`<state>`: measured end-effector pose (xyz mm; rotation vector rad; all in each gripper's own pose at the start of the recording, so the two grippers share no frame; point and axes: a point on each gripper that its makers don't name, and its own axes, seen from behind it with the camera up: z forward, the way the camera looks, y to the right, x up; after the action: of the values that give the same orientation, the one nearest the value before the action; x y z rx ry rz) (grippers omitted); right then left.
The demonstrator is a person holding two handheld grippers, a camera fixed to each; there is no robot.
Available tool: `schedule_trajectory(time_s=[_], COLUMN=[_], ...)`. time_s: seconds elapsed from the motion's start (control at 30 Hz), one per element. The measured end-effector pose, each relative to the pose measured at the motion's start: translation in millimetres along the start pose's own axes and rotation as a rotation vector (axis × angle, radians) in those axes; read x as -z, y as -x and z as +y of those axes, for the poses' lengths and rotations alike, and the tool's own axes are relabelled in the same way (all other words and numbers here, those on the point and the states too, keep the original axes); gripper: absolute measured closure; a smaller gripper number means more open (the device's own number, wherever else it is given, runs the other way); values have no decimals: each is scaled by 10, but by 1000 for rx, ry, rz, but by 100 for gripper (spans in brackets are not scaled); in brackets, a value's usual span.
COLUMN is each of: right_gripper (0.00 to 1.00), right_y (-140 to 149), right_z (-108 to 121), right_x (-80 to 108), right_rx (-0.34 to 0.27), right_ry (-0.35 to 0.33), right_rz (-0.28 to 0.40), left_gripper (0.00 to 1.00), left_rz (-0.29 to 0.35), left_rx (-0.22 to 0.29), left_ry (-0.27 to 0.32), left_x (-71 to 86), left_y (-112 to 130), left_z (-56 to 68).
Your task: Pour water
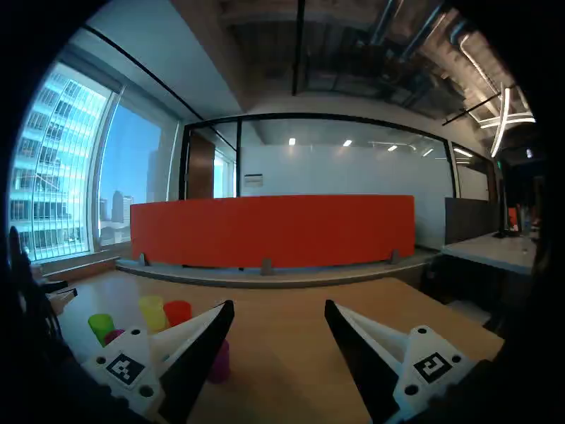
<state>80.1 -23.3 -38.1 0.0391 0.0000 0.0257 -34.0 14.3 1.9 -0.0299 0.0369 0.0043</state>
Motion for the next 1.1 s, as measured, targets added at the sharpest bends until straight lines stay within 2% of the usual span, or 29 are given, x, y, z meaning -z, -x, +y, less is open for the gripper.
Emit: schedule_trajectory(time_s=[0.67,1.1], right_gripper=[1,0], right_y=[1,141], right_z=[139,276], right_x=[58,40], right_rx=[12,96], right_ry=[15,35], right_rz=[16,29], left_gripper=[4,4], left_rz=[-4,-5], left_rx=[-2,-2], left_ry=[5,5], left_x=[-14,-9], left_y=[6,3], left_z=[4,8])
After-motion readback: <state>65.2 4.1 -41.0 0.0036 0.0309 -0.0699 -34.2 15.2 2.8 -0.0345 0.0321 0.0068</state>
